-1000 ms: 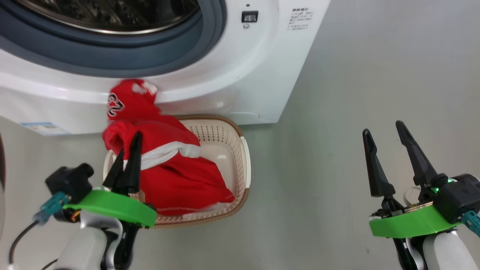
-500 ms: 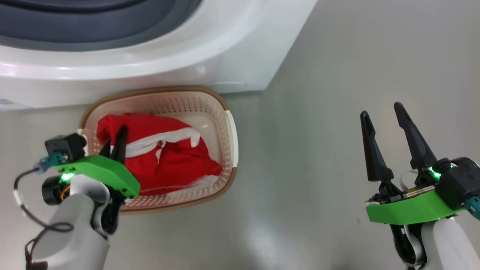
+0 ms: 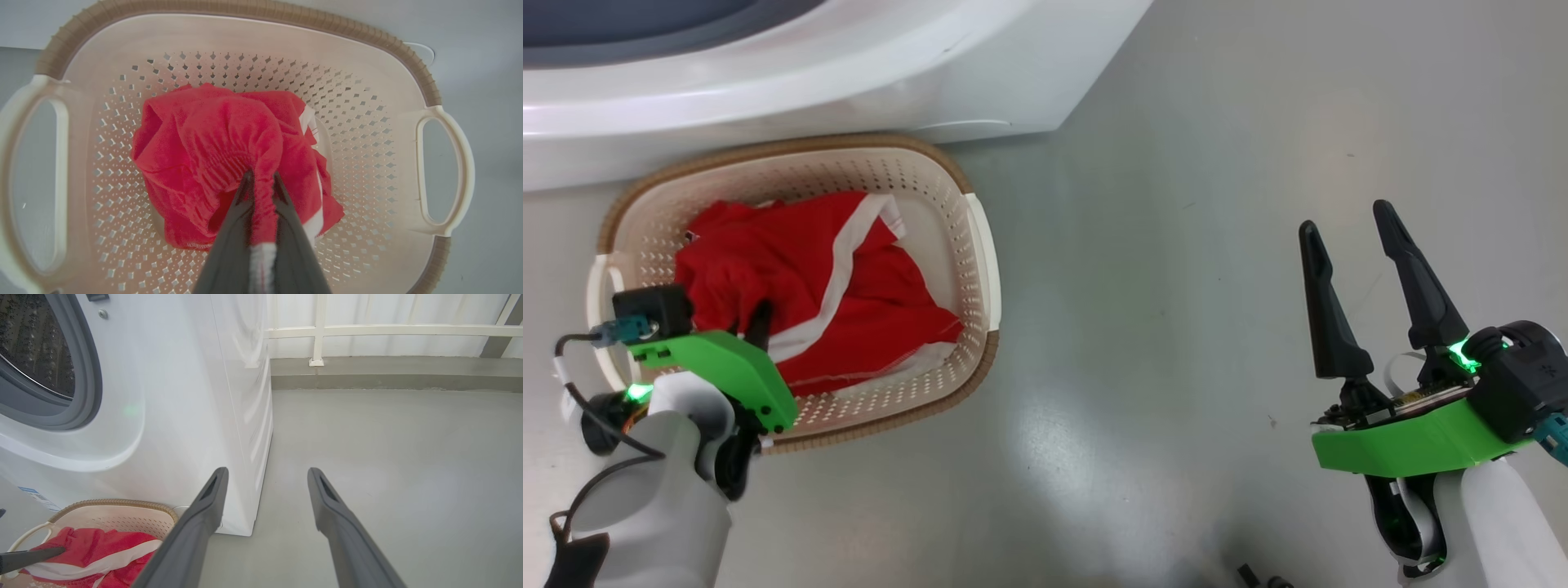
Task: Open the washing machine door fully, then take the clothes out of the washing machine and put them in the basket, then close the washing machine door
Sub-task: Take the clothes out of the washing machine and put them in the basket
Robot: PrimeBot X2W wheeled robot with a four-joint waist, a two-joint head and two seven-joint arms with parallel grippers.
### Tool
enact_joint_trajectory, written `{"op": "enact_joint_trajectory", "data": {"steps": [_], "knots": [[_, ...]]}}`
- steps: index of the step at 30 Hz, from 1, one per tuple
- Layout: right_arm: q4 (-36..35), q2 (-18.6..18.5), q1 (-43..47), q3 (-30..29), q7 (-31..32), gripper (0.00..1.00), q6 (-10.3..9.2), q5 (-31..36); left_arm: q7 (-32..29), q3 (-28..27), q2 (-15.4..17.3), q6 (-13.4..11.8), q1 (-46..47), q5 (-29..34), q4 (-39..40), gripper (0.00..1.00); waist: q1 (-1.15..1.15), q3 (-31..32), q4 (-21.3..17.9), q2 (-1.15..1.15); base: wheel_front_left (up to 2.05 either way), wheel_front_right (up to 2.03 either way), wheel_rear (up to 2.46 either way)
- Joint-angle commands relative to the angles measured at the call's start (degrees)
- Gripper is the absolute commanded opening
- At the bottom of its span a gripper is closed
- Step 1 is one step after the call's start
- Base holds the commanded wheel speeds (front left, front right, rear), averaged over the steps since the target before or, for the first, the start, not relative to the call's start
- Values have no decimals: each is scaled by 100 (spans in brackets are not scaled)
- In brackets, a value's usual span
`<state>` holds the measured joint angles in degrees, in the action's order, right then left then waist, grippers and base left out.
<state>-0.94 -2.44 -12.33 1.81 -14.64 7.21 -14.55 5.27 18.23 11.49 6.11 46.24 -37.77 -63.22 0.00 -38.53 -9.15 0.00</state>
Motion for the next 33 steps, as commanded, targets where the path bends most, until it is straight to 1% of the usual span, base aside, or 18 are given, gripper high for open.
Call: {"op": "enact_joint_trajectory", "data": {"steps": [1, 2, 3, 4, 5, 6, 7, 8, 9, 15, 21, 27, 33], "knots": [[-122, -43, -27, 137, -36, 100, 28, -43, -28, -101, 192, 25, 1, 9, -36, 20, 0, -73, -60, 0, 0, 0, 0], [-119, -43, -33, 145, -36, 100, 28, -45, -34, -80, 189, 33, 39, 15, -108, 31, 0, -85, -60, 0, 0, 0, 0], [-115, -43, -40, 153, -36, 100, 28, -47, -16, -55, 189, 41, 74, 30, -168, 34, 0, -94, -61, 0, 0, 0, 0], [-110, -43, -46, 162, -36, 100, 28, -47, 1, -31, 188, 46, 106, 45, -228, 42, 0, -100, -61, 0, 0, 0, 0], [-108, -43, -53, 169, -36, 100, 28, -48, 22, -14, 185, 51, 137, 51, -281, 42, 0, -109, -61, 0, 0, 0, 0], [-106, -43, -60, 171, -36, 100, 28, -48, 47, -1, 178, 57, 164, 53, -330, 73, 0, -115, -59, 0, 0, 0, 0], [-101, -43, -65, 170, -36, 100, 28, -48, 75, 14, 171, 63, 185, 56, -378, 91, 0, -112, -55, 0, 0, 0, 0], [-92, -43, -67, 167, -36, 100, 28, -46, 101, 30, 161, 69, 198, 58, -423, 98, 0, -104, -47, 0, 0, 0, 0], [-80, -43, -68, 161, -36, 100, 28, -42, 131, 47, 152, 74, 210, 63, -464, 100, 0, -93, -37, 0, 0, 0, 0], [33, -43, -50, 92, -36, 100, 28, 16, 510, 94, 45, 98, 187, 44, -552, 100, 0, 123, 66, 0, 0, 0, 0], [191, -43, -32, -6, -36, 100, 28, 76, 857, -9, -89, 122, -20, -129, -316, 100, 0, 476, 247, 0, 0, 0, 0], [377, -43, 20, -134, -36, 100, 28, 150, 965, -7, -112, 133, -397, -96, 365, 100, 0, 957, 463, 0, 0, 0, 0], [546, -43, 146, -283, -36, 100, 28, 217, 971, -280, -2, 110, -1025, 192, 1650, 100, 0, 1484, 639, 0, 0, 0, 0]]}}
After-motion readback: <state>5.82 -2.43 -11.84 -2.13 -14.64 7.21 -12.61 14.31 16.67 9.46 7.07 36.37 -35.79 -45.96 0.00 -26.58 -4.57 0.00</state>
